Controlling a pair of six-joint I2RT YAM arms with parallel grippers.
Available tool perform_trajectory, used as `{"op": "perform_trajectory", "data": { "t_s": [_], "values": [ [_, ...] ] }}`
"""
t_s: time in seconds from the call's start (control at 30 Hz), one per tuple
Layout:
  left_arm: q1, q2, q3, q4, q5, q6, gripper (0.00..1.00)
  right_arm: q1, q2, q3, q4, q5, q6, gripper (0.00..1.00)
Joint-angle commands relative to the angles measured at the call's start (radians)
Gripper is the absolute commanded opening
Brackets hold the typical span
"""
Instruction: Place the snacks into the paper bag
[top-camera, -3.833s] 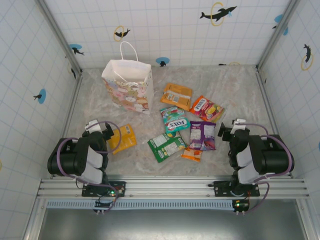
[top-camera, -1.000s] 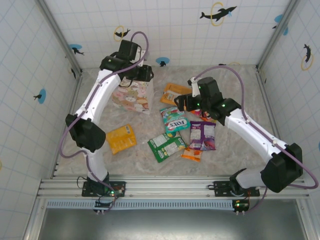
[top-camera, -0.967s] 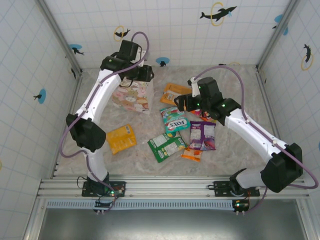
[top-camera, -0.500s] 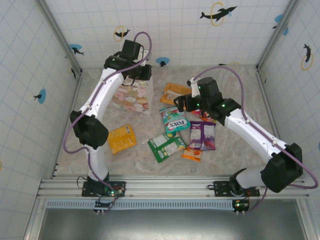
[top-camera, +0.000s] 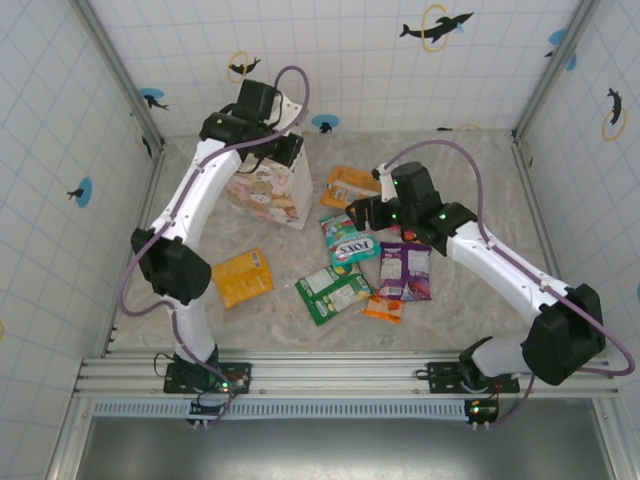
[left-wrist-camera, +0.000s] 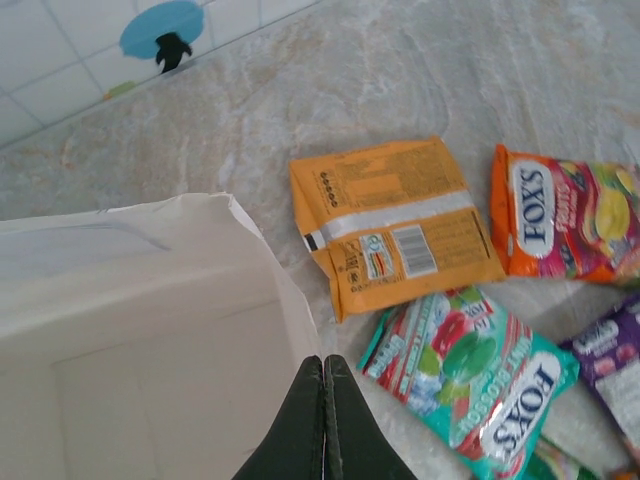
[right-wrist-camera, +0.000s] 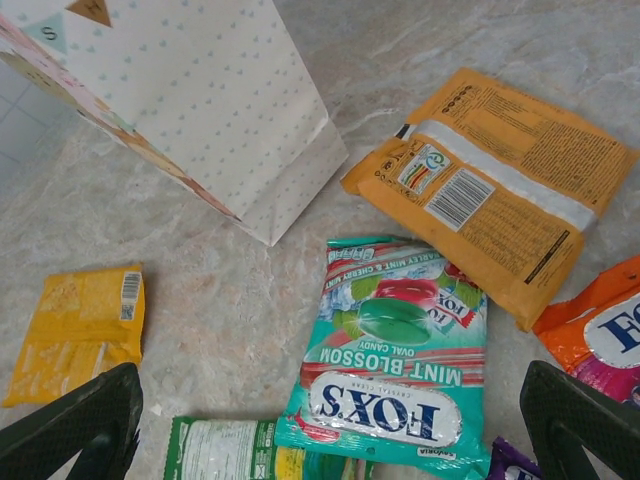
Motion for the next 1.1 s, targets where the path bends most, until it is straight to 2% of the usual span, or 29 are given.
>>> {"op": "perform_trajectory", "data": {
  "t_s": [0.0,0.27,0.53,0.63,0.7,0.73,0.83,0.9,1.0,1.07],
  "values": [
    [0.001,-0.107,-0.061,-0.042,0.095,0.193,0.0,0.008,-0.016,-0.012,0.055,-0.005,0.011,0.99],
    [0.0,-0.249,-0.24,-0.08,0.106,0.41,0.0,0.023,0.002,-0.011,0.086,-0.026,0.011,0.99],
    [0.0,-0.313,-0.346,-0.085,0.002,0.464,0.0,0.042,0.017,-0.005,0.109,-0.046,0.014,0.99],
    [0.0,-0.331,-0.371,-0.059,-0.012,0.451,0.19,0.046,0.024,-0.004,0.115,-0.052,0.016,0.99],
    [0.0,-0.35,-0.375,-0.038,0.012,0.435,0.46,0.05,0.03,-0.002,0.12,-0.056,0.022,0.99],
    [0.0,-0.358,-0.375,-0.022,0.018,0.421,0.52,0.051,0.034,0.0,0.122,-0.06,0.024,0.99],
    [0.001,-0.388,-0.365,0.047,0.01,0.334,0.63,0.052,0.046,0.013,0.129,-0.065,0.032,0.99],
    [0.001,-0.41,-0.359,0.11,-0.015,0.23,0.72,0.053,0.06,0.033,0.131,-0.071,0.035,0.99],
    [0.001,-0.414,-0.335,0.135,-0.007,0.11,0.78,0.053,0.074,0.059,0.129,-0.07,0.039,0.99],
    [0.0,-0.384,-0.285,0.114,-0.011,0.019,0.79,0.053,0.08,0.073,0.127,-0.066,0.043,0.99]
  ]
}}
